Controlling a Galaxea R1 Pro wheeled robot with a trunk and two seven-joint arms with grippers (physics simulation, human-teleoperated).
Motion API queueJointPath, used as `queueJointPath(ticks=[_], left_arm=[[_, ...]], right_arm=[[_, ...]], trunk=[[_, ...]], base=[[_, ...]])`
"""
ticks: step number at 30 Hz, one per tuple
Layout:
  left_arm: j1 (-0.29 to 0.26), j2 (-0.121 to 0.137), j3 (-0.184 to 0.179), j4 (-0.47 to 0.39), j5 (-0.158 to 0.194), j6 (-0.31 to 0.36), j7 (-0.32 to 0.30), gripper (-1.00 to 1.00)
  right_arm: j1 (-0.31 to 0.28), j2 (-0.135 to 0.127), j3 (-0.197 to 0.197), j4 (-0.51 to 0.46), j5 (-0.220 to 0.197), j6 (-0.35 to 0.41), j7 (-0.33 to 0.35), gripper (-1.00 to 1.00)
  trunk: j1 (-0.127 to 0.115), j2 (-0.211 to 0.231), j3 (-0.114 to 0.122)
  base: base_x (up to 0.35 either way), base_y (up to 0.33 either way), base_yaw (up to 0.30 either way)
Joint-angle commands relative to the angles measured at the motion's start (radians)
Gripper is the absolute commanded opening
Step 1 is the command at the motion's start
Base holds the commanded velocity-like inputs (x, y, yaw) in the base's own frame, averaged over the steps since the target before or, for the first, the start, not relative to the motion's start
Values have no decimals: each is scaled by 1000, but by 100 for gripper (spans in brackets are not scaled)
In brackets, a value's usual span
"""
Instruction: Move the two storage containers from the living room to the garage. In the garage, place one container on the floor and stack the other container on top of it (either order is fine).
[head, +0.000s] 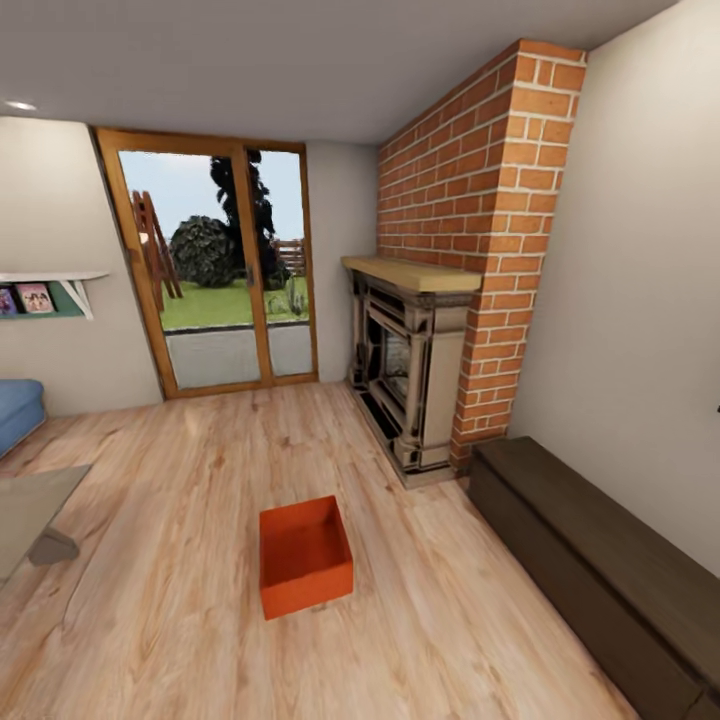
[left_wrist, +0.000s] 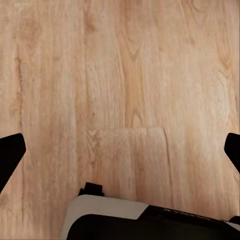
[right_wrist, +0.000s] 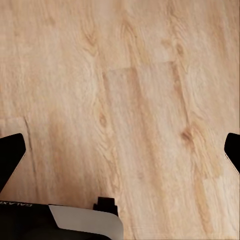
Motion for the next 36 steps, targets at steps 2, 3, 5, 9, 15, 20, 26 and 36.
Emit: queueJointPath(ticks=[2, 3, 5, 9, 15, 20, 26, 36], left_arm=[[-1, 1, 7, 3, 3, -3, -8, 100], [-1, 1, 7, 3, 3, -3, -8, 100], [-1, 0, 7, 2, 3, -3, -8, 100], [-1, 1, 7, 3, 3, -1, -8, 100], [-1, 1, 7, 3, 3, 0, -8, 100], [-1, 1, 7, 3, 3, 1, -8, 100], [-1, 1, 7, 3, 3, 1, -8, 100], [-1, -1, 7, 3, 3, 0, -8, 100]], right_arm=[[0, 0, 6, 1, 1, -3, -2, 100], [0, 0, 6, 1, 1, -3, -2, 100], [0, 0, 6, 1, 2, -3, -2, 100], [0, -1, 6, 1, 2, -3, -2, 100], [0, 0, 7, 1, 2, -3, -2, 100], [0, -1, 7, 1, 3, -3, -2, 100], [0, 0, 7, 1, 3, -3, -2, 100], [0, -1, 7, 1, 3, -3, -2, 100]], trunk=[[1, -1, 0], [1, -1, 0], [1, -1, 0], [1, -1, 0], [1, -1, 0], [1, -1, 0], [1, -1, 0], [1, -1, 0]], base=[[325, 0, 259], [325, 0, 259], [325, 0, 259], [325, 0, 259], [325, 0, 259], [325, 0, 259], [325, 0, 258], [321, -124, 58]])
